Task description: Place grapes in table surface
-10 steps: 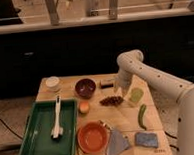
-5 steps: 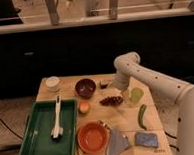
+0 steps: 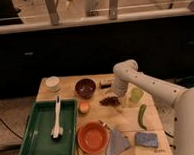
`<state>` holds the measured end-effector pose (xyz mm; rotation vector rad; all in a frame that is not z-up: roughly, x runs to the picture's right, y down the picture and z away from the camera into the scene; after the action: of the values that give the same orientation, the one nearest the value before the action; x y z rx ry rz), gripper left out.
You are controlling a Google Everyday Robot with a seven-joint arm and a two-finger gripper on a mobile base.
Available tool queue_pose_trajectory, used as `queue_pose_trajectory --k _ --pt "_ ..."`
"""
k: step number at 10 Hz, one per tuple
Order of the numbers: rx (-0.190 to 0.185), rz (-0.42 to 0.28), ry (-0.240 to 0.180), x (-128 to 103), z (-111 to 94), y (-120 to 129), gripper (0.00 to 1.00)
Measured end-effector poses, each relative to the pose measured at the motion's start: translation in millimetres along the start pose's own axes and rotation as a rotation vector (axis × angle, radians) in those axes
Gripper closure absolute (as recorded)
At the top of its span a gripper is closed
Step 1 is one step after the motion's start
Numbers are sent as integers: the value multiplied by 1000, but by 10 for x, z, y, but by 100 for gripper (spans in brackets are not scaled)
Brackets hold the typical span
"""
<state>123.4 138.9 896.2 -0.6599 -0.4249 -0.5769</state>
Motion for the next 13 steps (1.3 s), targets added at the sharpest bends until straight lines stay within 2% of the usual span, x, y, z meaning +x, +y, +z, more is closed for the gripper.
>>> queue_pose_trajectory --k 2,5,6,8,9,10,13 --pt "-6 18 -10 17 96 7 21" --pt "-3 30 -15 18 141 -27 51" --pt "5 31 -14 22 109 -46 63" --pt "8 33 -13 29 73 -49 79" --pt "13 31 -12 28 28 -66 92" --pt "15 28 -11 22 5 -77 98" --pt "29 1 -6 -6 -147 -115 100"
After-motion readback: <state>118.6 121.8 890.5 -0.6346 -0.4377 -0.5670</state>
